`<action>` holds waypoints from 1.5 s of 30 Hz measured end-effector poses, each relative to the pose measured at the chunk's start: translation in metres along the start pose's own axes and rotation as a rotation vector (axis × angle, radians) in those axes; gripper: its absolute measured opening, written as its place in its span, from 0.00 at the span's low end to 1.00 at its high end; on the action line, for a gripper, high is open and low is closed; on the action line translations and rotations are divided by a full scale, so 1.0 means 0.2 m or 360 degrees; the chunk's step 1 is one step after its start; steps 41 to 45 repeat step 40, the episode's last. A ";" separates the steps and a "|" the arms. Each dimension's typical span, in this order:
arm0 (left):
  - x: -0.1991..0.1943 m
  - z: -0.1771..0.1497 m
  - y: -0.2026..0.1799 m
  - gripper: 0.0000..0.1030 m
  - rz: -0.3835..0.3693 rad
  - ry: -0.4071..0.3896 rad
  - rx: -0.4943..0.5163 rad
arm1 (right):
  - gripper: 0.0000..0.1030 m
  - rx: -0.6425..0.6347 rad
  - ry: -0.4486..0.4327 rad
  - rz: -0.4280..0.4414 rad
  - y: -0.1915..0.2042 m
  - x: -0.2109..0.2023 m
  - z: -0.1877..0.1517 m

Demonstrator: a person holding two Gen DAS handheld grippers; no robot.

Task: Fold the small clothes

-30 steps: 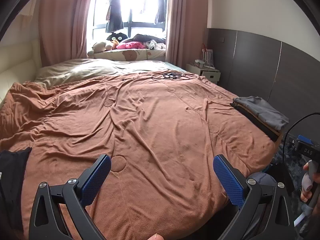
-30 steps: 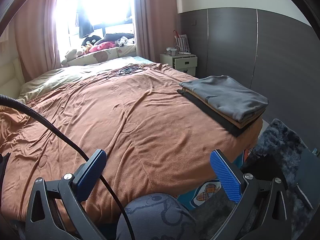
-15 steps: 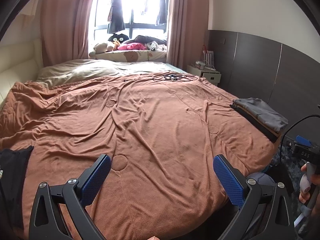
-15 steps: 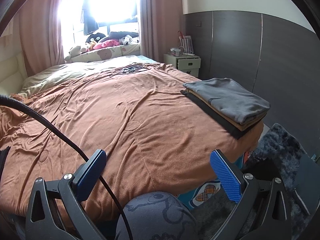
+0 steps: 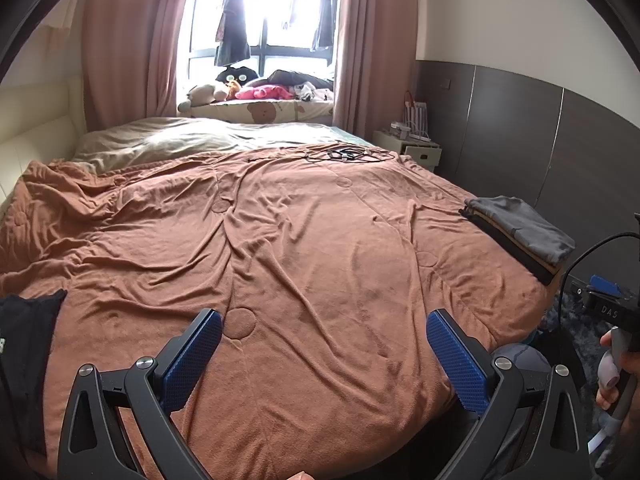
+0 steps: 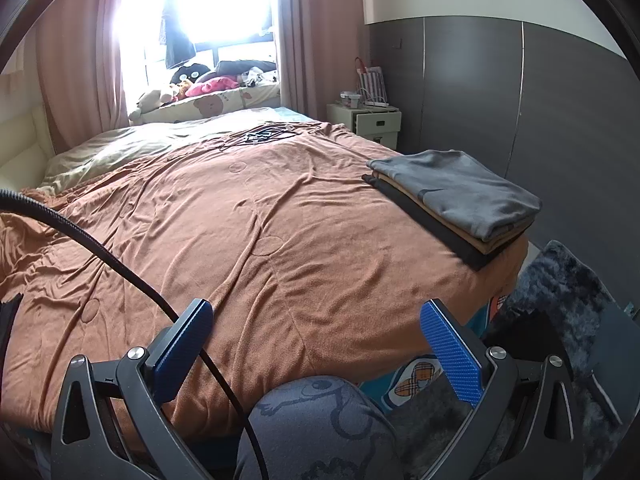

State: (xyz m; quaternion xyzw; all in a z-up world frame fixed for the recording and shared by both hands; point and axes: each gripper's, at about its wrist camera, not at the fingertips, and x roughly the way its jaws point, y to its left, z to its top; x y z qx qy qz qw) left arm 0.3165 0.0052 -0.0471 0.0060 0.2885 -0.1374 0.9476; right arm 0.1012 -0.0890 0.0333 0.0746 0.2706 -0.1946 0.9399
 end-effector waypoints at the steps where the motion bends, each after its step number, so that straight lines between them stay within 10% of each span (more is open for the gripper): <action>1: -0.01 0.00 0.00 1.00 0.0003 -0.0003 0.0001 | 1.00 0.0001 0.0002 -0.0001 0.00 0.00 0.00; 45: -0.07 0.00 -0.08 1.00 0.0005 -0.0043 -0.0006 | 1.00 0.0006 -0.0018 0.0011 -0.04 -0.03 0.01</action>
